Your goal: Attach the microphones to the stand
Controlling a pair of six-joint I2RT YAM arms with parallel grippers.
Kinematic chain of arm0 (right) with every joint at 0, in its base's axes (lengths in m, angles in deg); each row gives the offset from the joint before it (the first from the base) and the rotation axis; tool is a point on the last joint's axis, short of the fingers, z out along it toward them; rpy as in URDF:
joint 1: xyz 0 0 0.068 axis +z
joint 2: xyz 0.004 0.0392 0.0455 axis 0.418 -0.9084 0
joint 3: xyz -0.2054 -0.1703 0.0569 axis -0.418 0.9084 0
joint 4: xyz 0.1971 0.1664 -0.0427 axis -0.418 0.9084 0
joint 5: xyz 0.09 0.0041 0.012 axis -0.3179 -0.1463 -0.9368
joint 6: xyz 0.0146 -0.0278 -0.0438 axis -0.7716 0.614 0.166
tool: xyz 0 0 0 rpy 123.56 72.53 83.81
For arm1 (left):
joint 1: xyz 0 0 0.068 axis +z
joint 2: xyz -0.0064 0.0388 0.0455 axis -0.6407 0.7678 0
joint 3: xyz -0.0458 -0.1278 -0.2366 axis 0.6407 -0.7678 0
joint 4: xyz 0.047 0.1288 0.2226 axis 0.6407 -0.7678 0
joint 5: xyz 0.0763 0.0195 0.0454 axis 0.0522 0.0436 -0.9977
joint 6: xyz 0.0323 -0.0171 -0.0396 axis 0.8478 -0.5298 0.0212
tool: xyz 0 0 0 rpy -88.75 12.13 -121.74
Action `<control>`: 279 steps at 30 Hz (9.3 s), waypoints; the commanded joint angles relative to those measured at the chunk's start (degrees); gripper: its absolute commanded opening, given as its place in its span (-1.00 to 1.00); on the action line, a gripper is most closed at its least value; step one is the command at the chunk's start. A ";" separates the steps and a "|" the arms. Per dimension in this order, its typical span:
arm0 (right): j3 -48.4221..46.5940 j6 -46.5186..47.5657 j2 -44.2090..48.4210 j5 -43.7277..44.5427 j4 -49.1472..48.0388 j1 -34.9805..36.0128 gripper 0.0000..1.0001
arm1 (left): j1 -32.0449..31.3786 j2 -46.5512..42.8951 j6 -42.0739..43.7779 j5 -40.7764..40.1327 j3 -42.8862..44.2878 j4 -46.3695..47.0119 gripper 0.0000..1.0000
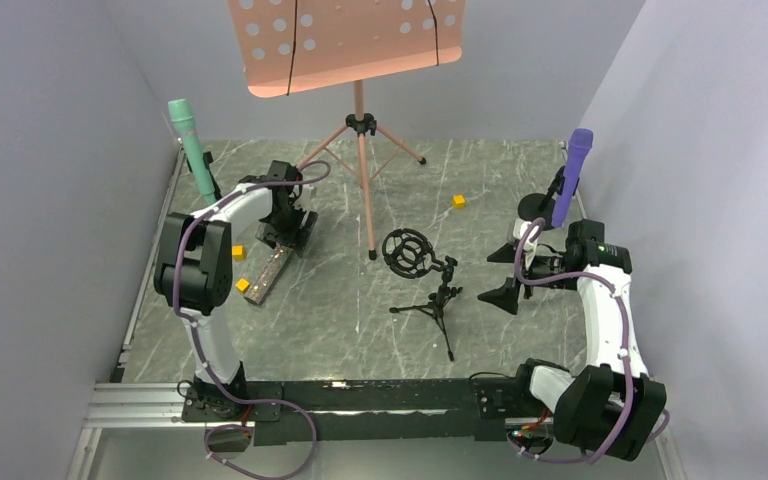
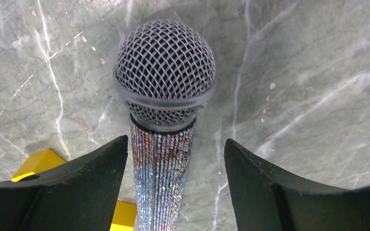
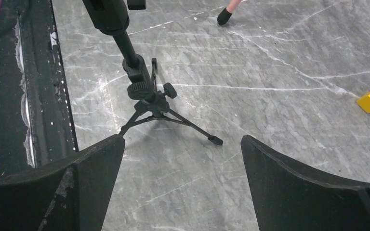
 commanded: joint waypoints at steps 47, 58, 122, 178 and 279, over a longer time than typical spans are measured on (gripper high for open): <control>-5.53 19.93 -3.65 -6.51 17.65 -4.97 0.95 | -2.73 -42.04 -7.09 15.72 -21.27 12.36 -1.00; -13.80 12.14 0.03 -7.29 17.59 -4.68 0.99 | -9.65 -68.86 -18.08 25.80 -27.05 25.30 -1.00; -5.57 7.35 0.91 -9.01 12.66 -1.01 0.99 | -43.40 -18.97 -1.73 24.00 34.15 12.20 -1.00; -5.97 12.86 -1.22 -9.39 17.58 -0.94 0.99 | -37.80 -33.01 -12.62 23.06 7.80 39.75 -1.00; -11.14 -27.61 2.52 -5.07 -15.02 17.67 0.99 | -37.19 -35.58 -15.74 24.19 -8.86 55.08 -1.00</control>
